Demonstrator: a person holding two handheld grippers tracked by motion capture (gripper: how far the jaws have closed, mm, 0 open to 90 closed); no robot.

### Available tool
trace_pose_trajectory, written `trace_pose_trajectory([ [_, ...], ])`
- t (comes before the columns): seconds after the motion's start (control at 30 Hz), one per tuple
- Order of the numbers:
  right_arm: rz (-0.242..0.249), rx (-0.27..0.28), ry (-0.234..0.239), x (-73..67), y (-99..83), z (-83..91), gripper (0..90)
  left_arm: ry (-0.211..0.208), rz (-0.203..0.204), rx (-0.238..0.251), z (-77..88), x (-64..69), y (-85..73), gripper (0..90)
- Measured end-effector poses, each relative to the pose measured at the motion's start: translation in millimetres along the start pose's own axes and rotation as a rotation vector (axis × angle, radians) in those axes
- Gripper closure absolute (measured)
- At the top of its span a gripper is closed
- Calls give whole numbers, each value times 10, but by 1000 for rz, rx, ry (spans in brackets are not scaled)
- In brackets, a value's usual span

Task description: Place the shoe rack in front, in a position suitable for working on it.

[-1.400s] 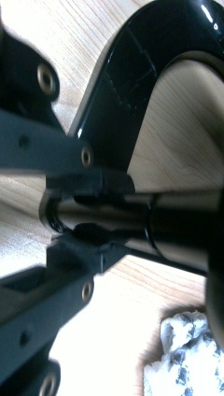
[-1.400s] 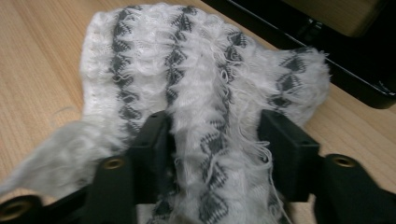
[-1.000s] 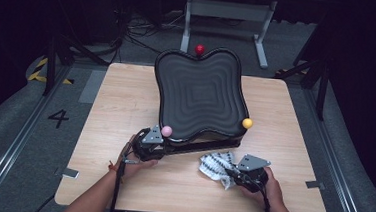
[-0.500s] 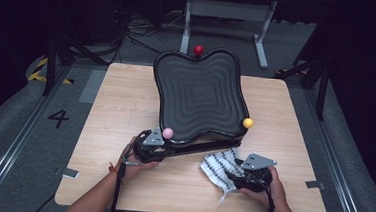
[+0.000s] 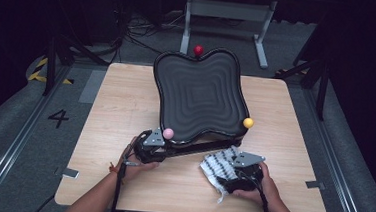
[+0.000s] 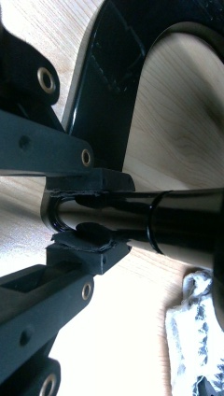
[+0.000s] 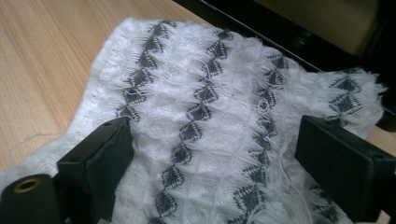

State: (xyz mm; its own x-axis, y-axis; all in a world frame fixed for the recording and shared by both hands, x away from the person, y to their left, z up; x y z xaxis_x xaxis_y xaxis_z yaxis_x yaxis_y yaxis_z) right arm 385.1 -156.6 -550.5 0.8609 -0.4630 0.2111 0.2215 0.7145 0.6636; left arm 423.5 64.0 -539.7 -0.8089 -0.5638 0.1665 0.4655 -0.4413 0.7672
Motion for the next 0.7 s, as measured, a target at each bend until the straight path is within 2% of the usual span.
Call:
trace_pose_trajectory([
  [0.03,-23,2,26,-5,-10,-5,130,0,2,1,0,1,0,712],
  [0.07,-24,6,34,-4,-12,-4,148,0,4,0,-1,2,0,712],
  [0.1,-32,5,58,-34,-3,19,250,1,5,2,-1,1,1,711],
  [0.13,-20,2,64,-49,5,33,316,2,5,2,-1,0,1,711],
  [0.17,-20,2,64,-49,5,33,316,2,5,2,-1,0,1,711],
  [0.2,-11,5,73,-81,23,53,457,2,6,2,-1,0,1,711],
  [0.23,-11,5,73,-81,23,53,457,4,4,3,-1,-3,3,711],
  [0.27,-5,8,72,-90,33,58,515,3,1,2,-1,-3,3,710],
  [0.3,-12,14,61,-82,39,59,632,2,2,2,-2,0,2,704],
  [0.33,-12,14,61,-82,39,59,632,0,5,0,-2,5,-1,704],
  [0.4,5,26,29,-60,44,57,760,9,0,8,-9,14,0,680],
  [0.57,50,33,-8,-59,50,55,801,2,-27,2,-28,54,5,665],
  [0.7,40,54,-31,-13,71,45,806,-2,-15,4,-32,59,9,678],
])
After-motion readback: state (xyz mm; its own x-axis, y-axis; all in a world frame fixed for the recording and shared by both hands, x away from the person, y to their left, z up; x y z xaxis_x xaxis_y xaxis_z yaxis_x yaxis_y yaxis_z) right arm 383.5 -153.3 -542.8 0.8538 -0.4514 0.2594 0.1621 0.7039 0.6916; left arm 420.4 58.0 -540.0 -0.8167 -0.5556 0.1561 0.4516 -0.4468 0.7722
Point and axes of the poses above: each handheld gripper's, and its own axes: z roughly backward along the jaws, y roughly out of its top, x roughly to its right, the point moved 10 cm from there along -z, roughly forward along the jaws, and after that the axes turned 12 degrees about z, right-handed, at the moved point
